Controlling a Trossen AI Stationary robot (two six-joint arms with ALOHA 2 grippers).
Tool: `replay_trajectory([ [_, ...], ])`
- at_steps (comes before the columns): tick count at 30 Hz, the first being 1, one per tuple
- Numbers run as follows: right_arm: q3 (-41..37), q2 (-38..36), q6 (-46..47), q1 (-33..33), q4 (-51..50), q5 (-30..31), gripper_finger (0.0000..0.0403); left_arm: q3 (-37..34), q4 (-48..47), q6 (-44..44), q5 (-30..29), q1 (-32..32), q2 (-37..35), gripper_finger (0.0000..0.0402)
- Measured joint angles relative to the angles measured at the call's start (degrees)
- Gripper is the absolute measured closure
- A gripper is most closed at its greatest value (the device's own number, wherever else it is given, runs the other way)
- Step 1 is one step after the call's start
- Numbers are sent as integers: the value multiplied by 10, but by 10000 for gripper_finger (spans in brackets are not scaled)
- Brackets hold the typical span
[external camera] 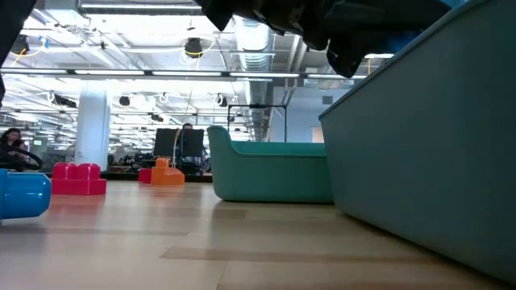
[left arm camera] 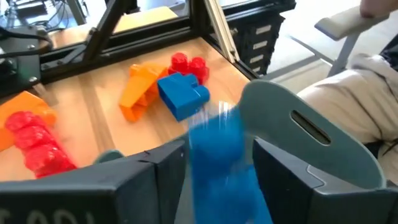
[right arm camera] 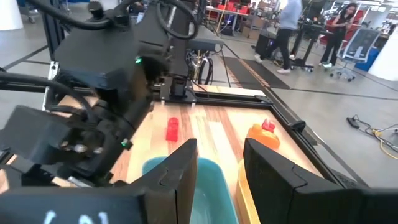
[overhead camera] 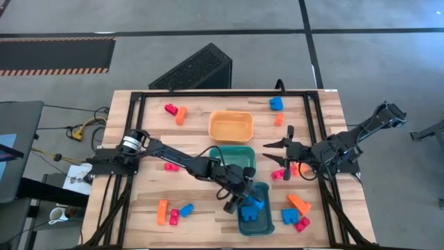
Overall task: Sort & place blocks by color
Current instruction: Put the blue game piece into the blue bin, then put the red game piece into the green bin
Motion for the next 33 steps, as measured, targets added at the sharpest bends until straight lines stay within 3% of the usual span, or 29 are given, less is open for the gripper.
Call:
replay_trajectory([
  [8, 0, 0, 0, 0, 1, 0, 249, 0, 8, 10, -59, -6, -2, 166],
  [13, 0, 0, 0, 0, -2, 0, 249, 0, -108, 28, -137, 0, -52, 148],
  [17, 0, 0, 3, 0, -8, 0, 249, -8, -160, 12, -199, 5, -101, 161],
  [26, 0, 1, 20, 10, -14, -3, 249, -201, 26, 17, -235, 13, -230, 213],
  [33, 0, 1, 19, 7, -11, -4, 249, -408, 257, 2, -232, 34, -375, 227],
])
